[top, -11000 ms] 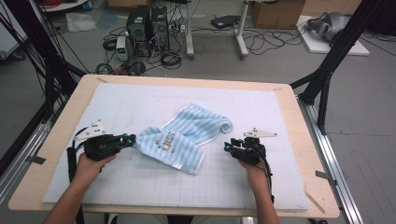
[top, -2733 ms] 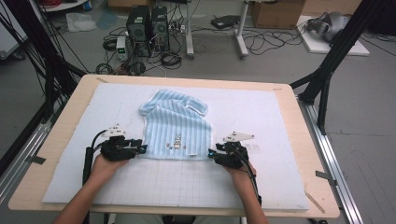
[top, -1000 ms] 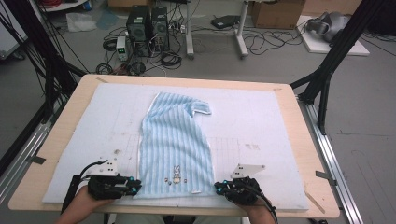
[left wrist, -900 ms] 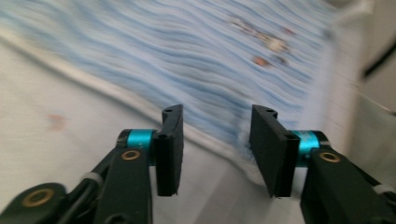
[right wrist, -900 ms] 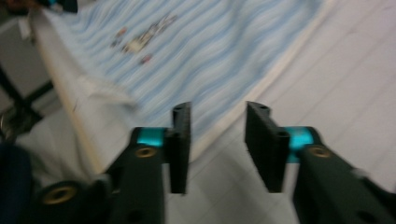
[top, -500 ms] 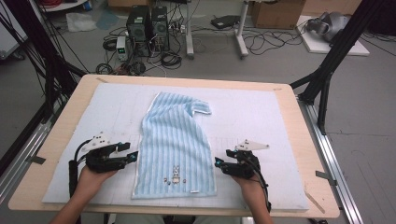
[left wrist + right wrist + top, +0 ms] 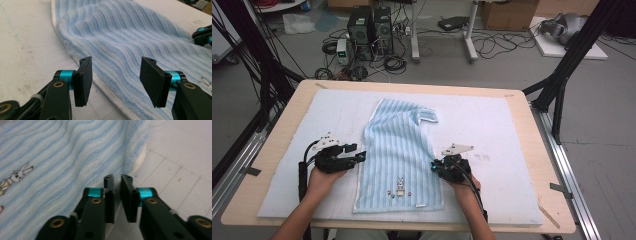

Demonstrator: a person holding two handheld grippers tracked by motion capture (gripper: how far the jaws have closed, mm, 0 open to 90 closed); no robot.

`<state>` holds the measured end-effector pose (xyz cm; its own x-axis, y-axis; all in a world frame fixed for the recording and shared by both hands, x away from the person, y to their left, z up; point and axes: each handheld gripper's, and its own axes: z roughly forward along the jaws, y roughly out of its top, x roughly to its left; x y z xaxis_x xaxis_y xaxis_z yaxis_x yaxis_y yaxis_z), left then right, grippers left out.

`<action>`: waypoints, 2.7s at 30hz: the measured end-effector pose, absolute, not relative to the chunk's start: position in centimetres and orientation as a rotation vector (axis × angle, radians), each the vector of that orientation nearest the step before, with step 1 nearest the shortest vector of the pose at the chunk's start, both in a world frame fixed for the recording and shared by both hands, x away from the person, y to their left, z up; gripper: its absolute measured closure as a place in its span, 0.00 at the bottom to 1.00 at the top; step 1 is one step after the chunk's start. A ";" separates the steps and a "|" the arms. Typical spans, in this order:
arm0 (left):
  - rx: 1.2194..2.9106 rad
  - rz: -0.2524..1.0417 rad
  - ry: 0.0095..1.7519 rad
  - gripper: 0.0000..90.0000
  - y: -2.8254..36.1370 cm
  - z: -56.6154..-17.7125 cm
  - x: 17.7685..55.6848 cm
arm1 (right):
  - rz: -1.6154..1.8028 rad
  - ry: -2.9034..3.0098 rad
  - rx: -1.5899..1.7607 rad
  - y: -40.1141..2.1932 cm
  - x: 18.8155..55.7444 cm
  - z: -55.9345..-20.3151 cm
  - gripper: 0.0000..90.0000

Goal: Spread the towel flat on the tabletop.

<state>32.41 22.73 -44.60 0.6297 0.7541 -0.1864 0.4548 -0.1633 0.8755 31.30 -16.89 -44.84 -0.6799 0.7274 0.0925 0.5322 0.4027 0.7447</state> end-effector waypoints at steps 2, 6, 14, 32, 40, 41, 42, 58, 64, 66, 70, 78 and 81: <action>1.799 0.360 0.972 0.50 22.7 -44.5 32.3 | 1.141 2.439 1.085 -17.0 31.0 -44.7 0.96; 1.790 0.356 0.963 0.51 22.9 -44.4 32.2 | 1.236 2.499 1.046 -17.8 30.2 -44.2 0.96; 1.796 0.346 0.957 0.51 22.7 -44.5 32.3 | 1.290 2.622 1.001 -19.7 27.6 -44.3 0.95; 1.724 0.366 0.956 0.42 23.0 -44.4 32.3 | 1.369 2.229 1.231 -23.9 32.5 -43.1 0.48; 1.695 0.418 0.957 0.23 23.0 -43.6 32.2 | 1.233 2.152 1.249 -21.2 36.0 -42.6 0.29; 1.696 0.412 0.955 0.23 23.1 -43.6 32.2 | 1.216 2.152 1.250 -20.8 36.6 -42.6 0.29; 1.698 0.409 0.955 0.23 23.1 -43.6 32.2 | 1.194 2.158 1.259 -20.4 37.2 -42.7 0.28; 1.707 0.382 0.942 0.24 22.9 -44.0 32.5 | 1.167 2.271 1.318 -17.0 42.5 -44.4 0.32; 1.719 0.366 0.968 0.25 23.0 -44.1 32.6 | 1.152 2.295 1.346 -15.6 43.3 -44.5 0.61; 1.717 0.368 0.968 0.25 23.1 -44.1 32.6 | 1.114 2.299 1.346 -15.0 43.6 -44.5 0.72; 1.705 0.368 0.982 0.25 23.4 -44.1 32.7 | 1.047 2.314 1.300 -14.3 44.1 -44.4 0.94; 1.709 0.366 0.986 0.26 23.4 -44.2 32.7 | 0.829 2.213 1.279 -14.3 46.0 -43.0 0.95; 1.714 0.362 0.991 0.26 23.4 -44.3 32.7 | 0.728 2.133 1.256 -14.5 46.4 -42.6 0.96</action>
